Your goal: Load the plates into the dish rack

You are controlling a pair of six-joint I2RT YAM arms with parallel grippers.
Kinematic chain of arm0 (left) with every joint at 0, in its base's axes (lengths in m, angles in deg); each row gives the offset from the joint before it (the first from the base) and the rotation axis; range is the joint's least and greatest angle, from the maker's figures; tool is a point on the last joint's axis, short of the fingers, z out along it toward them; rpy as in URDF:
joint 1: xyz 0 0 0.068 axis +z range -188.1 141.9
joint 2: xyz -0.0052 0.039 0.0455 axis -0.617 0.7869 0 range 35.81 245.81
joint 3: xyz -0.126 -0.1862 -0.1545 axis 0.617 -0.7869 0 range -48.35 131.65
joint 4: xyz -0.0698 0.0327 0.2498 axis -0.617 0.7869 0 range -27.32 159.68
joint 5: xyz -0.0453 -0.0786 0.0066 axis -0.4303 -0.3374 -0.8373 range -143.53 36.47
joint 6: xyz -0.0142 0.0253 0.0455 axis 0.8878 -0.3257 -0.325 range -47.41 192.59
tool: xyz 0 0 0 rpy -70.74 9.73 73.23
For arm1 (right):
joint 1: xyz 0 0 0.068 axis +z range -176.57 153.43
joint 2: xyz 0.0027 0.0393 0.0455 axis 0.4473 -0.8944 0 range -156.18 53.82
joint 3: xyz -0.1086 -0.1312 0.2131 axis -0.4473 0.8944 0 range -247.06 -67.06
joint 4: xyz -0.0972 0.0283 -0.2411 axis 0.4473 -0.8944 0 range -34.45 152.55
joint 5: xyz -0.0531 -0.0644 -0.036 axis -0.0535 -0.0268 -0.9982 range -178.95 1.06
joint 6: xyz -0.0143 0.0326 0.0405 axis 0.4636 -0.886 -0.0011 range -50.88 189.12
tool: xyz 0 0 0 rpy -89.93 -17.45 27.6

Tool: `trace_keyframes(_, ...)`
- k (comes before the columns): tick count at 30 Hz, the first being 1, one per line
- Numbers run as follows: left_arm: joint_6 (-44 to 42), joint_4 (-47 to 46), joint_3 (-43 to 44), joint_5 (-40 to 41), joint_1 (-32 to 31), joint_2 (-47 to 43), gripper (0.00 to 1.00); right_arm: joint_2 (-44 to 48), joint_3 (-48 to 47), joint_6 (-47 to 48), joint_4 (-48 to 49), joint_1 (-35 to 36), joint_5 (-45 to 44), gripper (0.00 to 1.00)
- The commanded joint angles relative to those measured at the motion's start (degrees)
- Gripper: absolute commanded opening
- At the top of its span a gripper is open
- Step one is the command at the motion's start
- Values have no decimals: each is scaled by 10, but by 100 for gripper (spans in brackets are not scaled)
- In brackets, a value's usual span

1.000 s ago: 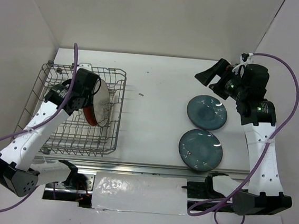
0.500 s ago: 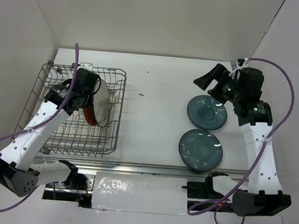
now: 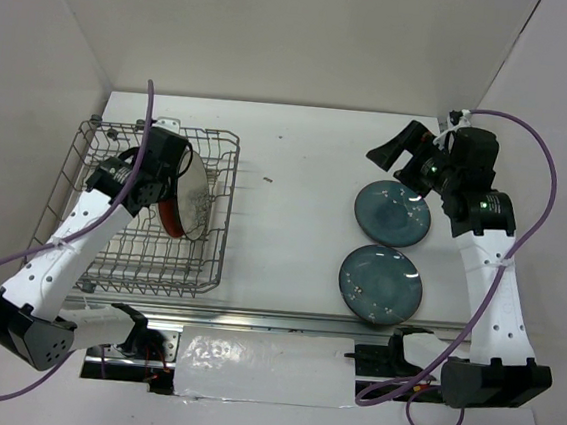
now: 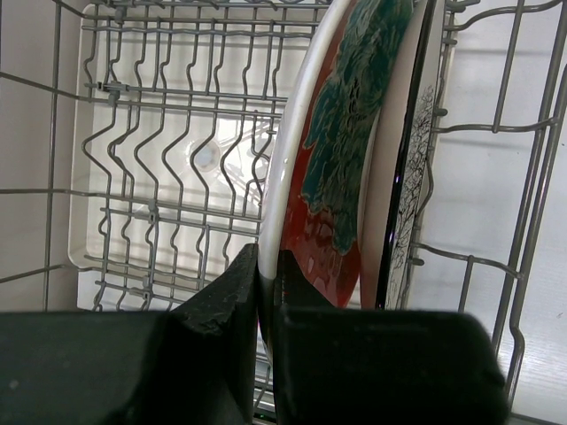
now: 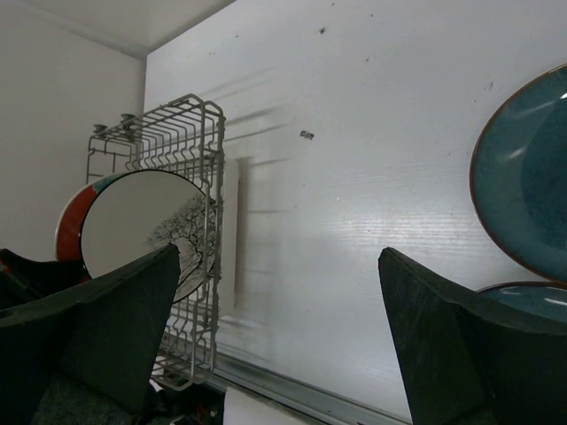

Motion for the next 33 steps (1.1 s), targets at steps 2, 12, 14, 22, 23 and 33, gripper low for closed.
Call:
trace_keyframes(2,8,-89,38,-50,-11,-14,17,-7,-15,11,-2,1,-2,100)
trace_keyframes(12,2,-137,13,-110,-10,-42,30,-3,-14,6,-2,2,4,100)
trace_keyframes(14,2,-137,14,-114,-10,-39,30,-1,-13,5,-1,2,3,100)
trace_keyframes(22,-1,-146,20,-125,-9,-40,44,-4,-16,2,1,8,1,100)
trace_keyframes(23,-2,-148,20,-126,-9,-42,44,-4,-16,2,1,11,1,100)
trace_keyframes(33,-12,-148,30,-121,-2,-46,46,-2,-11,-4,5,40,-15,100)
